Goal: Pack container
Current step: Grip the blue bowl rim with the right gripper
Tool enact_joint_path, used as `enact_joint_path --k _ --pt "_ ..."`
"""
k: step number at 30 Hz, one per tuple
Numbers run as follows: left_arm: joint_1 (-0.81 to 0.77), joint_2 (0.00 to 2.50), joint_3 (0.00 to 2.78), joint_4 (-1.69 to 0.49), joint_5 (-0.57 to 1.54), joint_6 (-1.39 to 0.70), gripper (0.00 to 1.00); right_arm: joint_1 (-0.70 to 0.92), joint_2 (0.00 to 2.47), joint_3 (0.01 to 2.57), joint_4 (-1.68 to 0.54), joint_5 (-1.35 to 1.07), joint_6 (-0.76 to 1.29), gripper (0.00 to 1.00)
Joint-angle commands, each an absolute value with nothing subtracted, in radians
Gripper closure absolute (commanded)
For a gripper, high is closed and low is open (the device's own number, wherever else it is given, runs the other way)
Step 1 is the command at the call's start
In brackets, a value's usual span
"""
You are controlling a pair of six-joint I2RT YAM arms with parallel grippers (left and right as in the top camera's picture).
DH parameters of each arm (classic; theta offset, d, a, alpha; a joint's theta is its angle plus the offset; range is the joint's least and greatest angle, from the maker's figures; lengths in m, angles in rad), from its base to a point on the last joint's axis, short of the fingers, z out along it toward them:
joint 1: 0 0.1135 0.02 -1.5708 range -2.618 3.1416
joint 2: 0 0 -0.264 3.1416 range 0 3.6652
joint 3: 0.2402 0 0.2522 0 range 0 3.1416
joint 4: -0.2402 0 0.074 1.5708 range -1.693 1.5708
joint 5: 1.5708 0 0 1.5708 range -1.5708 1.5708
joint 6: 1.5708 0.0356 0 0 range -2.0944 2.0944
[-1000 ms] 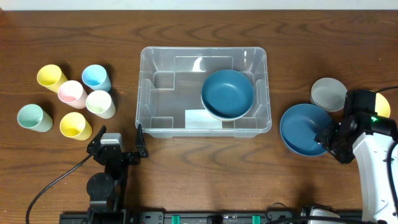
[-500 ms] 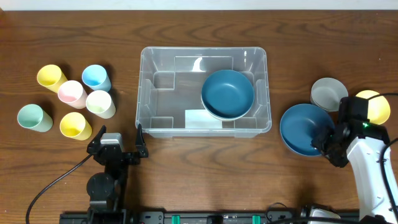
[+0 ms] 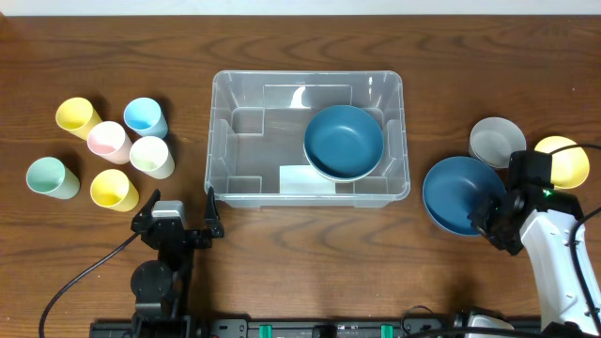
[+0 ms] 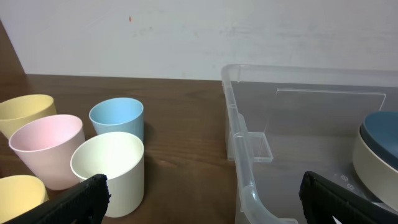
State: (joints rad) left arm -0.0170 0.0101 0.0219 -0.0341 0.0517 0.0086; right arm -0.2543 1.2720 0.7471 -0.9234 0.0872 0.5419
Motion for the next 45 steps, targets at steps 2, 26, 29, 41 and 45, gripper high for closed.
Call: enact_joint_path --k 2,26,29,41,45 --pt "-0.02 0.004 0.004 -0.069 0.041 0.022 0.02 -0.263 1.265 0.738 -0.919 0.102 0.541 0.82" --pt "-0.02 0.004 0.004 -0.069 0.041 0.022 0.02 -0.263 1.265 0.735 -0.92 0.105 0.518 0.78" --pt "-0.02 0.004 0.004 -0.069 0.041 0.022 0.02 -0.263 1.265 0.733 -0.919 0.105 0.514 0.84" --pt "-0.02 0.004 0.004 -0.069 0.041 0.022 0.02 -0.263 1.266 0.686 -0.883 0.105 0.515 0.99" --pt "-0.02 0.004 0.004 -0.069 0.041 0.022 0.02 -0.263 1.266 0.685 -0.875 0.104 0.515 0.99"
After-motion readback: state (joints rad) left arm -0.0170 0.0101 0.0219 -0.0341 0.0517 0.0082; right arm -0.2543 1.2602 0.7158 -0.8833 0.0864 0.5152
